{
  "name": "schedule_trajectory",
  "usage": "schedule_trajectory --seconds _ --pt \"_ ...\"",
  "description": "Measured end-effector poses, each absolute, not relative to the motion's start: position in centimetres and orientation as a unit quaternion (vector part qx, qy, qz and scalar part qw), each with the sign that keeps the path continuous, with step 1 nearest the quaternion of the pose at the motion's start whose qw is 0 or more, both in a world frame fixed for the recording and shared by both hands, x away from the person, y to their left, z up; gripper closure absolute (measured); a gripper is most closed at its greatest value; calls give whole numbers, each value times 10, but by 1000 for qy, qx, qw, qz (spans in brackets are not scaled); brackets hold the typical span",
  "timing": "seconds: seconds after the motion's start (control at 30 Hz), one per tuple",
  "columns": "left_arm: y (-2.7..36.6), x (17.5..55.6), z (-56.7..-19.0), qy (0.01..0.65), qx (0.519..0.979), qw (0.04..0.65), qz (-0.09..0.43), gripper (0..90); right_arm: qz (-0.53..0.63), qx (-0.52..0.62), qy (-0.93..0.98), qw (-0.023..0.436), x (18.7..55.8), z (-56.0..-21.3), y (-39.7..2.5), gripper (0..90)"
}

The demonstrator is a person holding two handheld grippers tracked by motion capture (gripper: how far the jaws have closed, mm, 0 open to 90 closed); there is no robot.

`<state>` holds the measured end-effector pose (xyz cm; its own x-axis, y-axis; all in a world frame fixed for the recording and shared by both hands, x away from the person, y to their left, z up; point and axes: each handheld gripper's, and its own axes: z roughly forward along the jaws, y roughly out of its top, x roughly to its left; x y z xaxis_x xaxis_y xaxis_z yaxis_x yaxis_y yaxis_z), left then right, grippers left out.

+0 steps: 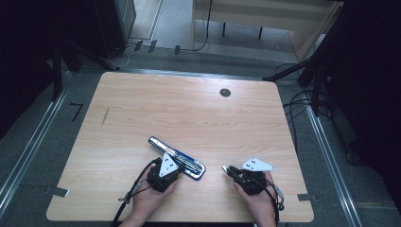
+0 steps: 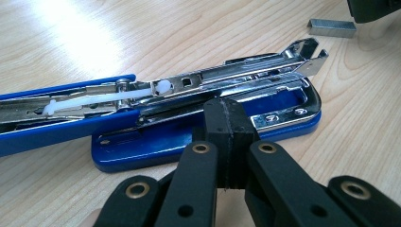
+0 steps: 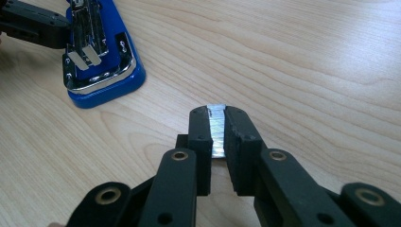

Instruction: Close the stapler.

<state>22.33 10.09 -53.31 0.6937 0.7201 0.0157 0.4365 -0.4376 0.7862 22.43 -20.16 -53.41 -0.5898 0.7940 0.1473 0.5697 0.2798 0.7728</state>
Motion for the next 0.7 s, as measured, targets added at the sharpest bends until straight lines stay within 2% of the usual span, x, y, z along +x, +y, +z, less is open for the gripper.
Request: schedule_trajectory --seconds 0.33,0.7 --pt "102 224 -533 351 829 400 173 900 412 438 787 138 222 -534 -202 750" --pt "102 223 -533 350 829 399 177 900 407 437 789 143 221 -538 -197 727"
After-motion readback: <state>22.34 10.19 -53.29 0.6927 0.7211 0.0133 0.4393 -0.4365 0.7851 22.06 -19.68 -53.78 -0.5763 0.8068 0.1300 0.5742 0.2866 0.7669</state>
